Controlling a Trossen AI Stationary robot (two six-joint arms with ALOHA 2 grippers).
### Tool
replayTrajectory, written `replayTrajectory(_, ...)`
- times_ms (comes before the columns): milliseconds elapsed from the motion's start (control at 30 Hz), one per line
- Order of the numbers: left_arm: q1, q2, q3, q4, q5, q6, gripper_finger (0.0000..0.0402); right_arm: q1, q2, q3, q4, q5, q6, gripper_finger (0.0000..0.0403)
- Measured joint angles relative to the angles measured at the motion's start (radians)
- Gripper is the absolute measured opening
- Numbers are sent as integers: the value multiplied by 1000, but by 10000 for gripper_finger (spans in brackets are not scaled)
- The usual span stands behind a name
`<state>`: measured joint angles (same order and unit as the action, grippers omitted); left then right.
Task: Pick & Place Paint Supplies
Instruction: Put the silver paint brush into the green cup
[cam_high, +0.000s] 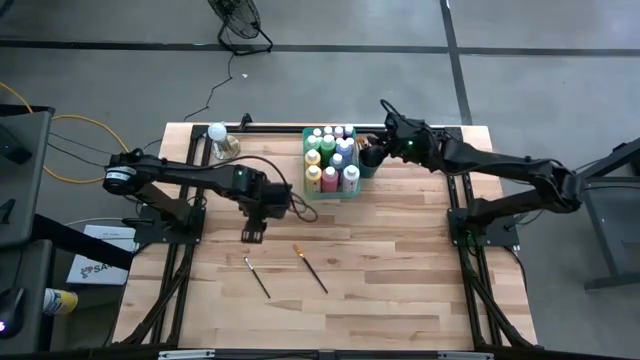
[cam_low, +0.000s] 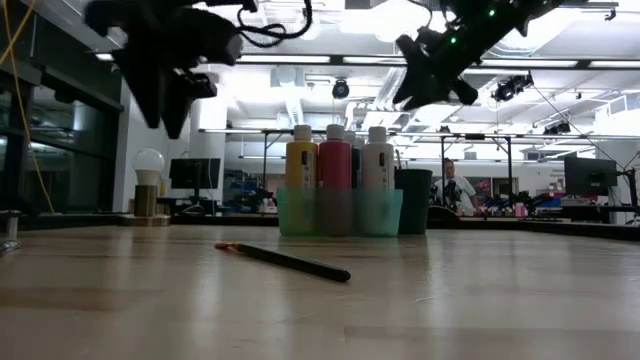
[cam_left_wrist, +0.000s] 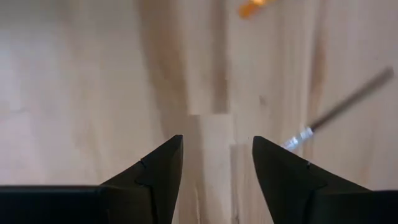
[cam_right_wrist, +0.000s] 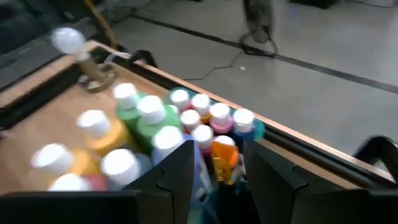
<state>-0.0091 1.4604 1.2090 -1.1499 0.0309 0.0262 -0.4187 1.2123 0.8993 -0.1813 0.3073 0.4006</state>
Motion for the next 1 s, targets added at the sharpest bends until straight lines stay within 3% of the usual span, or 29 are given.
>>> replayTrajectory(233, -77, 0, -126, 8, 87, 180, 188, 0, -47, 0, 3, -51, -16, 133)
replayTrajectory(600, -251, 0, -290, 240, 83, 317, 188, 0, -54, 0, 3, -76, -17, 133)
replayTrajectory(1000, -395, 3, -440, 391, -6, 252, 188, 0, -54, 0, 4, -75, -15, 133)
